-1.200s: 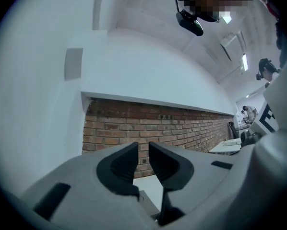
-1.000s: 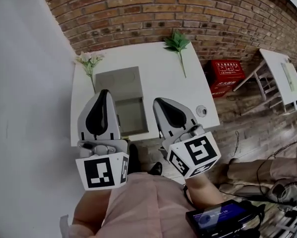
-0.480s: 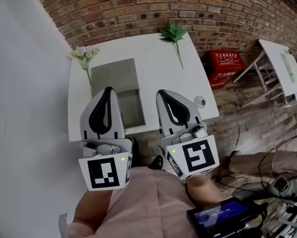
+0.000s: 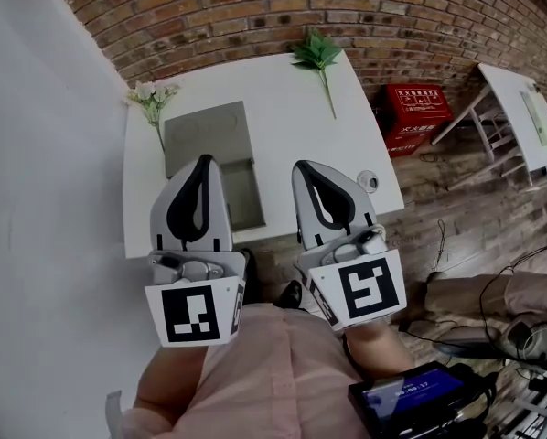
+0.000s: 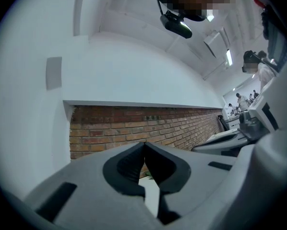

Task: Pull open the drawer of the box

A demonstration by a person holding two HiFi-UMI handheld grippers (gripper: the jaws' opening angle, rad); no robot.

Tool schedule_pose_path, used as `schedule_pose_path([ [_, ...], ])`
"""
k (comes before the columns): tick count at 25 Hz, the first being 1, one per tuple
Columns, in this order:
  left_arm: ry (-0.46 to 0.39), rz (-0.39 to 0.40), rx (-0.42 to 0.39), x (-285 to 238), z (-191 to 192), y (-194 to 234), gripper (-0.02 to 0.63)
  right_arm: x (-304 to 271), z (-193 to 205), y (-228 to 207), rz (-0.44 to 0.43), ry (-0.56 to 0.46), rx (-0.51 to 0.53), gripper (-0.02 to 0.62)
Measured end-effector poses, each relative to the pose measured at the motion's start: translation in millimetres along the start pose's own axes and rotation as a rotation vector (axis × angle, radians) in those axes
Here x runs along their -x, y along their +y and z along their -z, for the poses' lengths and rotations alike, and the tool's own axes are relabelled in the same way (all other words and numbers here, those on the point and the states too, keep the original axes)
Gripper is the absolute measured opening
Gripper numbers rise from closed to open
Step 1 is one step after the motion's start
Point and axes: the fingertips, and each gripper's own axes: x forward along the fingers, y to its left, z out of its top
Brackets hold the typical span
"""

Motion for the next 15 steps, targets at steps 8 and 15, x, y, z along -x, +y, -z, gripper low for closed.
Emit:
schedule_pose_path([
  [8,0.019,0.03,0.002,-10.2,8.1,-10.0,0.008,-4.0,4.2,-10.1,0.005,-0.005,-0.004,0.003],
  [15,0.012,0.03,-0.012,-18.4,11.5,-12.9,0.008,-6.6,8.5,-17.8,0.006,-0.002,-0.004,0.003],
])
